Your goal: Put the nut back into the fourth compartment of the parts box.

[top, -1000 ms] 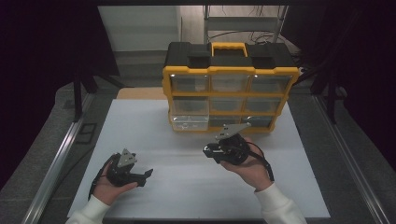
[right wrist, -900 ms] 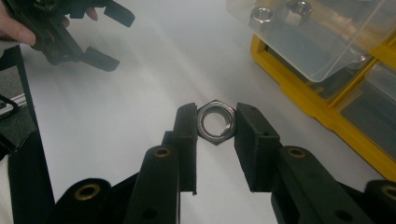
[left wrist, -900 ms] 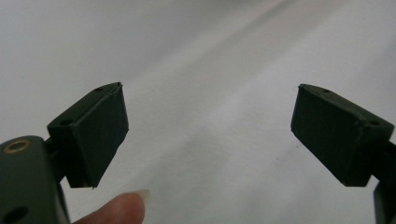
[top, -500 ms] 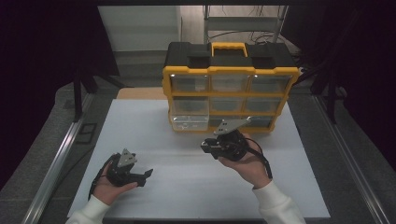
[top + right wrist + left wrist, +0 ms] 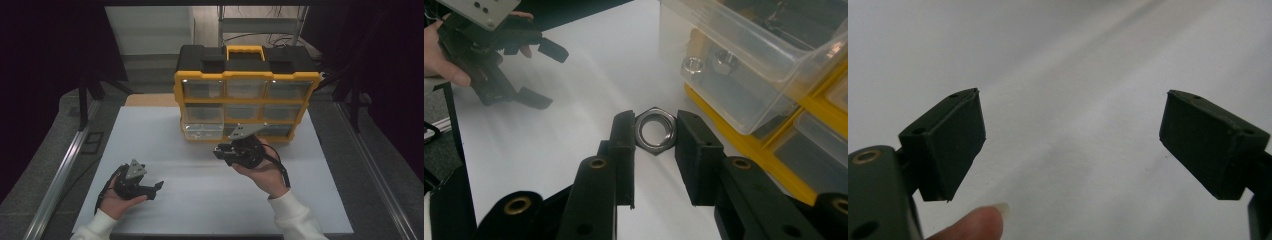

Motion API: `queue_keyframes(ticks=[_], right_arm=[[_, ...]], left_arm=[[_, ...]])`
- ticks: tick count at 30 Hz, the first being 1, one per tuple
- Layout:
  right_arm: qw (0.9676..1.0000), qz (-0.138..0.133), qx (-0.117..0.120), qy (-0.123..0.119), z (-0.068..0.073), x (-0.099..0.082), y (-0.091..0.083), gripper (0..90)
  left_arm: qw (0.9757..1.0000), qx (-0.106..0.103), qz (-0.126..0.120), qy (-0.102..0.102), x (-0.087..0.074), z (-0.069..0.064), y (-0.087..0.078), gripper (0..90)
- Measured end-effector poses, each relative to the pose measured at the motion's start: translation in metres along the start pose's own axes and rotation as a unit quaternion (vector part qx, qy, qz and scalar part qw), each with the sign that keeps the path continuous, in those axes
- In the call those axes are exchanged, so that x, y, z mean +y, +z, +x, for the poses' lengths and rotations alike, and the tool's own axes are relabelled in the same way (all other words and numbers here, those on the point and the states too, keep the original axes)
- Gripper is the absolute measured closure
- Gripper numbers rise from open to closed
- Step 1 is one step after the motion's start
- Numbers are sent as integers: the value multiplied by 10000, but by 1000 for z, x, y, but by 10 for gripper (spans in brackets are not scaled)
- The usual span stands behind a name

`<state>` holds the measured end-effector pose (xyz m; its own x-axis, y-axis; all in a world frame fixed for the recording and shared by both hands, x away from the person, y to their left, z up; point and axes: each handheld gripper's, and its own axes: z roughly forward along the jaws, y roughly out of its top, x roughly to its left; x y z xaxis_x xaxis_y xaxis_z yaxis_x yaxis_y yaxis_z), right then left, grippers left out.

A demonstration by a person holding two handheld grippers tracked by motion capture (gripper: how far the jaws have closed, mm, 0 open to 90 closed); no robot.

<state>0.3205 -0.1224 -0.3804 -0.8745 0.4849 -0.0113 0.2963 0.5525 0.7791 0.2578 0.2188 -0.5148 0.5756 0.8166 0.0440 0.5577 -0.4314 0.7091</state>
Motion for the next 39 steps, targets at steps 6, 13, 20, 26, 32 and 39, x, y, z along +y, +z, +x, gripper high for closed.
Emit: queue_keyframes(ticks=[6, 13, 20, 26, 32, 39], right_arm=[[10000, -49, -3, 3, -2, 8, 1, 707], [10000, -70, -18, -34, -3, 18, 2, 707], [9999, -101, -54, -3, -7, 26, 2, 708], [9999, -131, -72, 55, -11, 32, 1, 707], [9998, -151, -120, 101, -16, 37, 2, 707], [9995, -206, -195, 168, -22, 41, 3, 707]], left_arm=[[10000, 2, -9, -7, 0, 0, 0, 119], [10000, 0, -15, -9, 0, 0, 0, 119], [10000, 0, -17, -9, 0, 0, 0, 119], [10000, 0, -9, -3, 0, 0, 0, 119], [10000, -4, -18, -21, -1, 0, 0, 119], [10000, -6, -17, -20, -1, 0, 1, 119]])
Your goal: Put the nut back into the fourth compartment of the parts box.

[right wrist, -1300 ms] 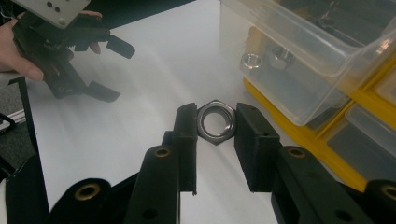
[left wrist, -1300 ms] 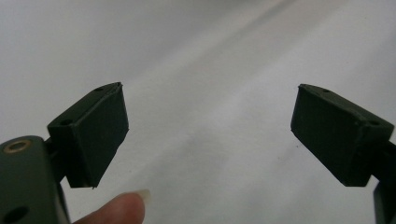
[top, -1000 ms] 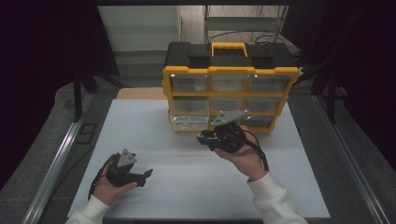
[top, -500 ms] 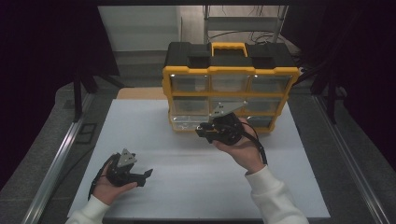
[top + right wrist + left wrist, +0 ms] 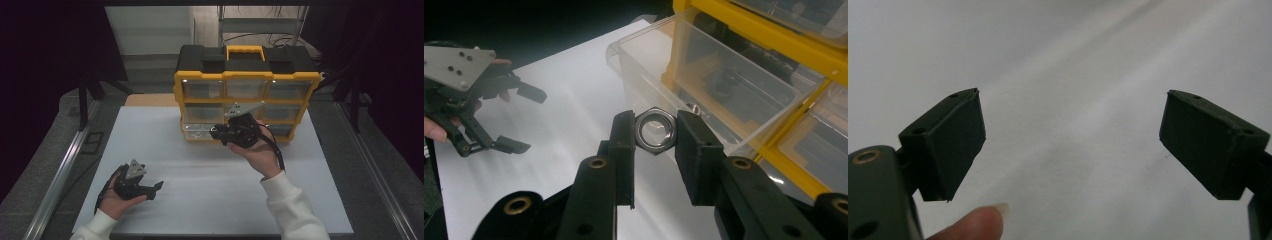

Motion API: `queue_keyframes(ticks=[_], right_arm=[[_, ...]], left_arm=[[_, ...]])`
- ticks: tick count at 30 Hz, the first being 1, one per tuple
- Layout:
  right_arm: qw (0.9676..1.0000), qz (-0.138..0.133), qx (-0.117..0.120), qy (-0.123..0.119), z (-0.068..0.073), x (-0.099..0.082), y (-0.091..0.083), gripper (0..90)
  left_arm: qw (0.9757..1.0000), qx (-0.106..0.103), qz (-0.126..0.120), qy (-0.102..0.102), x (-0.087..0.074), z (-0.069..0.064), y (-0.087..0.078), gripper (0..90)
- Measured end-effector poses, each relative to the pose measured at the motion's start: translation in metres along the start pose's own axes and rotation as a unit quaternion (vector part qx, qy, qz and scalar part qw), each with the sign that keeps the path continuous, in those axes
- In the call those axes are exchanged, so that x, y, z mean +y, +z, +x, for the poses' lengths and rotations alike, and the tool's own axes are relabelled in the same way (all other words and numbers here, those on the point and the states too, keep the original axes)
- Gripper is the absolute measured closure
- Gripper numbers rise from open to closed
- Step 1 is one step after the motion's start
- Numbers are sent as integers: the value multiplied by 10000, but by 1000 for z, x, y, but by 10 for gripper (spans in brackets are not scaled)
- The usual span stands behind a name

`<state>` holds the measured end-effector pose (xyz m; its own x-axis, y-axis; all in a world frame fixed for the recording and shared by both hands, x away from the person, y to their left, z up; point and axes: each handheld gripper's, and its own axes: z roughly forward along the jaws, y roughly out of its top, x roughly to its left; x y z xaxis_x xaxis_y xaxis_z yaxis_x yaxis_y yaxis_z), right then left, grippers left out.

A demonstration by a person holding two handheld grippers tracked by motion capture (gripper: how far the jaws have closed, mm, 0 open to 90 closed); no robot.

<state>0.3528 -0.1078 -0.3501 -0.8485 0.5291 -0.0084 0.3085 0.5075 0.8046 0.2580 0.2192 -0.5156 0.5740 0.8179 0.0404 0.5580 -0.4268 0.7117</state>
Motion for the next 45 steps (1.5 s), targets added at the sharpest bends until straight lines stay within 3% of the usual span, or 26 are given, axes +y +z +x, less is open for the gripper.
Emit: queue_keyframes(ticks=[45], right_arm=[[9993, -118, -295, 210, -20, 28, 10, 708]], left_arm=[[10000, 0, -4, 5, 0, 1, -1, 119]])
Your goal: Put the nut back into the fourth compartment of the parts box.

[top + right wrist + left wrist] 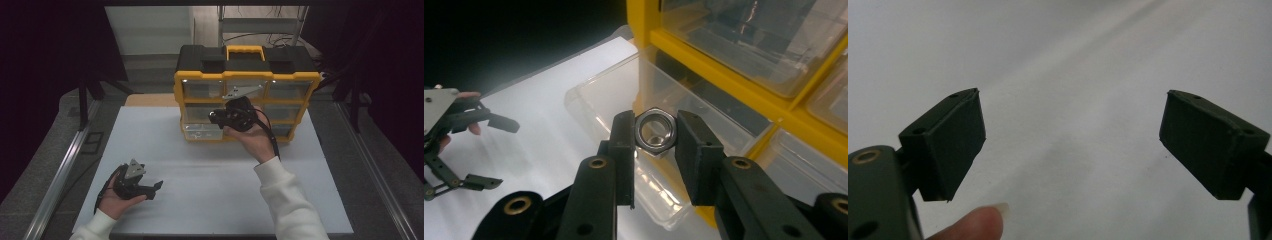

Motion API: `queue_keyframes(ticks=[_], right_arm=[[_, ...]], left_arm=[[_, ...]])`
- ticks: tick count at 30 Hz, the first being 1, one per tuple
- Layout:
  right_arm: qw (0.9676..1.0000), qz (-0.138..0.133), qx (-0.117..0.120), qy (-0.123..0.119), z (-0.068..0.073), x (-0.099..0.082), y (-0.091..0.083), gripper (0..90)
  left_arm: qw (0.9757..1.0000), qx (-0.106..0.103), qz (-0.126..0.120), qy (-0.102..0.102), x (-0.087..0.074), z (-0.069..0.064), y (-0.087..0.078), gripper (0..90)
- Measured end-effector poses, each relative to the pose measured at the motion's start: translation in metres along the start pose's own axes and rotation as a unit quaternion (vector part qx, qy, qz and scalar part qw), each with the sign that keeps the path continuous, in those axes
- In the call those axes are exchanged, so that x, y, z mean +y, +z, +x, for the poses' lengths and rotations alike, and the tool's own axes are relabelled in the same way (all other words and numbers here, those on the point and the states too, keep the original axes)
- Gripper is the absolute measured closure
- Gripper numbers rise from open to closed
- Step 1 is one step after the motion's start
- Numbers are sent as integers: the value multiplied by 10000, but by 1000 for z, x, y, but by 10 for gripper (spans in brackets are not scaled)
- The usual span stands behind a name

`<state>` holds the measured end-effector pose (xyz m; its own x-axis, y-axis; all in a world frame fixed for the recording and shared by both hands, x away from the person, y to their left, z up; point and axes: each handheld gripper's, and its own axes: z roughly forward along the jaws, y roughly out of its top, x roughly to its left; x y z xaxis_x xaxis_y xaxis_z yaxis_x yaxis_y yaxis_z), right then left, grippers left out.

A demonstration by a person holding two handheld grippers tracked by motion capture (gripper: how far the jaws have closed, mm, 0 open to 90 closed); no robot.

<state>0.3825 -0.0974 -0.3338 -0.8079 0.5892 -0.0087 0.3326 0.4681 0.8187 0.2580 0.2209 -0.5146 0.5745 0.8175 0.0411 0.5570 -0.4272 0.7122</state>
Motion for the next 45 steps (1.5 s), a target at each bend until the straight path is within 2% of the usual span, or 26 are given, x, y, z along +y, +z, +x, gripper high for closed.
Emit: queue_keyframes(ticks=[12, 17, 20, 21, 22, 23, 24, 26, 29, 32, 39, 45], right_arm=[[9994, 8, -275, 225, -18, 6, 14, 707], [9992, 78, -302, 262, -20, 4, 22, 707], [9990, 24, -350, 272, -20, 2, 25, 702], [9991, -32, -359, 221, -20, 2, 27, 662], [9991, -83, -352, 223, -19, 1, 28, 593], [9990, -132, -357, 222, -18, 1, 28, 486], [9989, -163, -377, 223, -17, 1, 28, 439], [9986, -276, -404, 187, -14, -1, 26, 376], [9980, -501, -277, 271, -10, -5, 20, 313], [9977, -617, -148, 233, -7, -10, 16, 295], [9979, -638, 54, -33, 8, -23, -2, 271], [9975, -696, 107, -108, 18, -37, -14, 228]], left_arm=[[10000, 2, -17, -19, 0, 0, 0, 119], [10000, 5, -14, -21, -1, 1, 0, 119], [10000, 5, -21, -20, -1, 0, 0, 119], [10000, 4, -23, -21, -1, 0, 0, 119], [10000, 8, -20, -20, -1, 0, 0, 119], [10000, 8, -20, -21, -1, 0, 0, 119], [10000, 5, -10, -23, -1, 1, 0, 119], [10000, -2, -14, -30, -1, 1, 0, 119], [10000, -3, -8, -10, 0, 1, -1, 119], [10000, 0, -13, 1, 0, 0, -1, 119], [10000, 6, -60, -50, 0, 1, -2, 119], [10000, 11, -58, -34, 1, 0, -2, 119]])
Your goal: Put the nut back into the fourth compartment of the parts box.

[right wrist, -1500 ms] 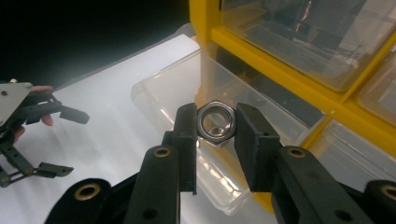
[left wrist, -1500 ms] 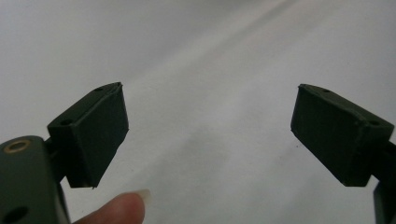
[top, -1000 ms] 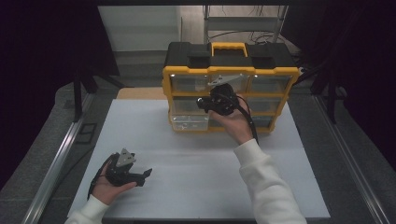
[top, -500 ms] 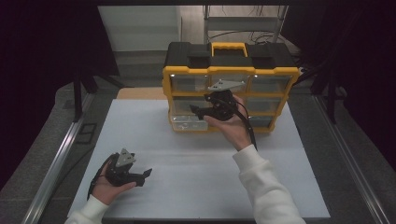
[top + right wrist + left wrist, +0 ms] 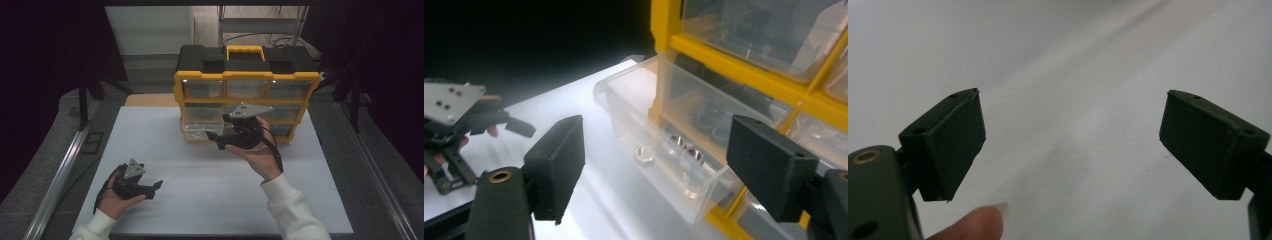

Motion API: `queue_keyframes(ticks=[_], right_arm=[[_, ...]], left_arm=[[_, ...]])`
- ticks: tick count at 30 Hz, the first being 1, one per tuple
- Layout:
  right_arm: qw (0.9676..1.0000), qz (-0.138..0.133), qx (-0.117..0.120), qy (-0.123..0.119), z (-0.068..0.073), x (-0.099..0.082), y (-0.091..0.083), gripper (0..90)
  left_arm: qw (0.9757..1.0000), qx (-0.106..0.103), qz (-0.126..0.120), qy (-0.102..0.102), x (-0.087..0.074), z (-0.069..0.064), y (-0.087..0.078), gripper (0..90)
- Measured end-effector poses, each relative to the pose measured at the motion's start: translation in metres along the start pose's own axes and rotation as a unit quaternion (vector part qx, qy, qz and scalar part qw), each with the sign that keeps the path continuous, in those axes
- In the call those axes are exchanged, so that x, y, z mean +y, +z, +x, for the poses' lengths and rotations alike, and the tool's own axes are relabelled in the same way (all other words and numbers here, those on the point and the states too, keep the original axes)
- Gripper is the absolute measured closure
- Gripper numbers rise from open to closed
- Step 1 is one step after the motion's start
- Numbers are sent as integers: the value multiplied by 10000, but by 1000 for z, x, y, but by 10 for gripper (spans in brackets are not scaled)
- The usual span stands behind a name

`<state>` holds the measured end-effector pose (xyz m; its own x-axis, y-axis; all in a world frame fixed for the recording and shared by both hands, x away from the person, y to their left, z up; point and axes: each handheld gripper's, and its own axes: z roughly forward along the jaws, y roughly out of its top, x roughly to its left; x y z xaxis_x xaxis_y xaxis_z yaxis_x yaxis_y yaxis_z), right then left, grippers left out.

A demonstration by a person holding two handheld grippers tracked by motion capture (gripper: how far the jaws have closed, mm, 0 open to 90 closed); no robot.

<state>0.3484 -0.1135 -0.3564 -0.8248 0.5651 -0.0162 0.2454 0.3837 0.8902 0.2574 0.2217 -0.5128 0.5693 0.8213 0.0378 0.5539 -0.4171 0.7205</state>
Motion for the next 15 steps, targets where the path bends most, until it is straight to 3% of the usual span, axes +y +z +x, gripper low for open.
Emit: queue_keyframes(ticks=[15], right_arm=[[9998, -115, 88, -167, 22, -31, -12, 226]], left_arm=[[10000, -24, -16, 22, 2, 0, 1, 119]])
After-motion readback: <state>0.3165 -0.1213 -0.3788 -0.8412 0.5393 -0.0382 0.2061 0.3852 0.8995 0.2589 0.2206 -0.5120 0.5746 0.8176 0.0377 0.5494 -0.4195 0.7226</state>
